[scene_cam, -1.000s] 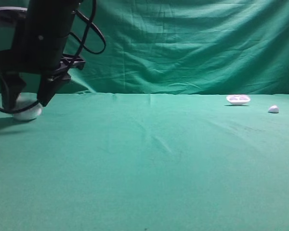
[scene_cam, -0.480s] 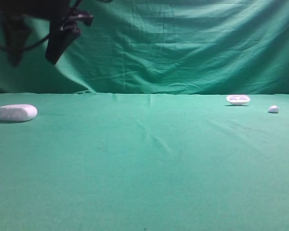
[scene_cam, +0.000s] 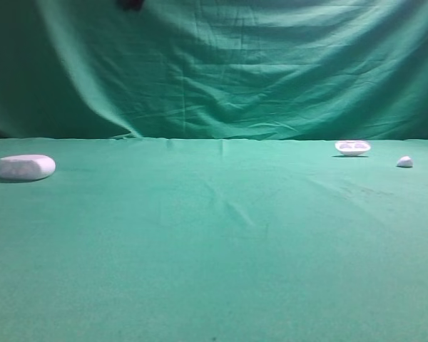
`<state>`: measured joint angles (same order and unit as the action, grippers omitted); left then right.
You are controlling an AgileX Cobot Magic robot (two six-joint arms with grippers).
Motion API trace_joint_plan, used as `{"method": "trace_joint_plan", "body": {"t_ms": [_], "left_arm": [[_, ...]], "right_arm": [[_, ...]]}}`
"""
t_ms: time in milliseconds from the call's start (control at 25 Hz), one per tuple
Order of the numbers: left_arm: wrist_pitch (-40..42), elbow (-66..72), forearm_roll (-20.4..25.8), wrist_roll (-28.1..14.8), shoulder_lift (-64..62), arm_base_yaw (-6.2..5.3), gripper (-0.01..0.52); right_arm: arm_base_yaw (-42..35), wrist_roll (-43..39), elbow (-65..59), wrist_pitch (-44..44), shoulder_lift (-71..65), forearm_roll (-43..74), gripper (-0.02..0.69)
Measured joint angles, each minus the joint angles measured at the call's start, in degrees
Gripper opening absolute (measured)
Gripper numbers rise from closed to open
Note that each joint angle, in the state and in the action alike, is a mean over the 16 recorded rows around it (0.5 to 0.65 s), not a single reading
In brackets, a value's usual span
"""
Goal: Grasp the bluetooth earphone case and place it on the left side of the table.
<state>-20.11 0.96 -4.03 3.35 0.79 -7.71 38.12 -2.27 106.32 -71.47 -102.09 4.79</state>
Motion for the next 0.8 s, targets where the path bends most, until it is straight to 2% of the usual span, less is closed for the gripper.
{"method": "trace_joint_plan", "body": {"t_ms": [320,800], "left_arm": [[0.0,0.0,0.0,0.0,0.0,0.0,0.0],[0.0,0.0,0.0,0.0,0.0,0.0,0.0]], "right_arm": [[-5.19,-0.22,-20.96,3.52,19.23,-2.51,0.0],[-6.6,-0.56,-49.66,18.68,48.63,-4.64,0.0]]}}
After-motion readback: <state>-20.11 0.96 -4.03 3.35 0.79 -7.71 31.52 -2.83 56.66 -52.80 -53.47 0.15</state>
